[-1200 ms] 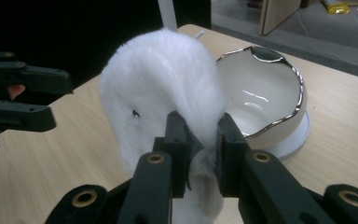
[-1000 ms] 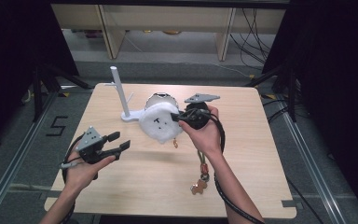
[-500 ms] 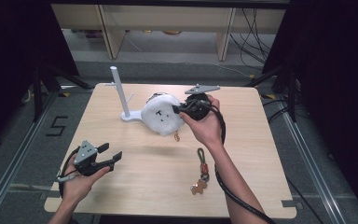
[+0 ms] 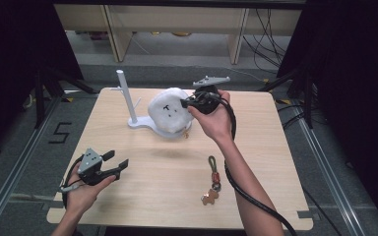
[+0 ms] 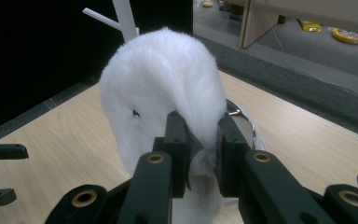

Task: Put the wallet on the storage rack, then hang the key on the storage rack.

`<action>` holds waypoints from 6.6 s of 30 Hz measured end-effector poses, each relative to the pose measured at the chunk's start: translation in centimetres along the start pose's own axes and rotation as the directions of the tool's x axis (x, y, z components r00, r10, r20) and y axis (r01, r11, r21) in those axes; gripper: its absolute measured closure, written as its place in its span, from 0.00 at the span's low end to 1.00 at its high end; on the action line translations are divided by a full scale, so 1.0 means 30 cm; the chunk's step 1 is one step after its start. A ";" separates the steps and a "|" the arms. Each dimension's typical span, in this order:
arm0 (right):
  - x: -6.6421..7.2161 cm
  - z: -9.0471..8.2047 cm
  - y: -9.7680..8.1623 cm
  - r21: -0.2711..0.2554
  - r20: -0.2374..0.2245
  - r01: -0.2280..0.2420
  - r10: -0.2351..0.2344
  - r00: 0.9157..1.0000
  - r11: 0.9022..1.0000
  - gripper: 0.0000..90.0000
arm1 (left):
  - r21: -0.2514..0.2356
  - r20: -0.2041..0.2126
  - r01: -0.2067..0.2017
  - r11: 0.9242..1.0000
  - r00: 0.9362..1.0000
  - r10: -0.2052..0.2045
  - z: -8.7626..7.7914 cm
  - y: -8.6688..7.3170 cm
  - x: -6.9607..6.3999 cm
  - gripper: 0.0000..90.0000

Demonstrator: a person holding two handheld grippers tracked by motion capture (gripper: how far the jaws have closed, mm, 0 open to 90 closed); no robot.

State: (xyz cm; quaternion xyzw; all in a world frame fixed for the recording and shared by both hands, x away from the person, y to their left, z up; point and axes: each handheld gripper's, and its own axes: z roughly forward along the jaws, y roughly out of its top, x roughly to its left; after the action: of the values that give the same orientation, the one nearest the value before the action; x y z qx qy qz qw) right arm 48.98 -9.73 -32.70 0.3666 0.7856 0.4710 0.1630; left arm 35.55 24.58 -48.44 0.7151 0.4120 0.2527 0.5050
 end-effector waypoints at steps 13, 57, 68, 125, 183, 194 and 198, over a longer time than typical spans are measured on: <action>-0.021 0.063 0.059 0.021 0.021 0.009 -0.009 1.000 1.000 0.88 | 0.008 -0.011 0.000 1.000 1.000 0.000 0.000 -0.003 0.000 0.38; -0.121 0.235 0.026 0.085 0.083 -0.027 0.020 0.996 0.996 0.87 | 0.016 0.004 0.007 1.000 1.000 -0.007 0.013 -0.023 -0.003 0.38; -0.126 0.261 0.019 0.160 0.099 -0.014 -0.002 0.995 0.987 0.87 | 0.024 0.002 0.007 1.000 1.000 -0.007 0.013 -0.024 -0.007 0.38; -0.184 0.081 -0.083 0.166 0.198 -0.117 0.083 0.977 0.979 0.61 | 0.011 0.007 0.044 0.999 0.999 -0.044 0.025 -0.023 -0.021 0.35; -0.097 -0.001 -0.544 0.687 0.232 -0.357 0.275 0.933 0.632 0.72 | 0.023 0.052 0.023 0.999 0.998 -0.024 0.032 0.011 -0.069 0.34; -0.065 0.021 -0.543 0.719 0.283 -0.381 0.256 0.924 0.581 0.71 | 0.023 0.049 0.020 1.000 0.999 -0.022 0.027 0.010 -0.063 0.34; -0.056 0.026 -0.533 0.735 0.292 -0.381 0.245 0.924 0.561 0.71 | 0.026 0.053 0.018 1.000 0.998 -0.020 0.028 0.009 -0.065 0.34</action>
State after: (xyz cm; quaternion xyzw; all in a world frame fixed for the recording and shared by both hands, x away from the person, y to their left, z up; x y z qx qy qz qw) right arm 43.85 -15.07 -46.99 0.5700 0.8174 0.0744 -0.0375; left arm 35.25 22.48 -48.37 0.7239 0.4084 0.2237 0.5091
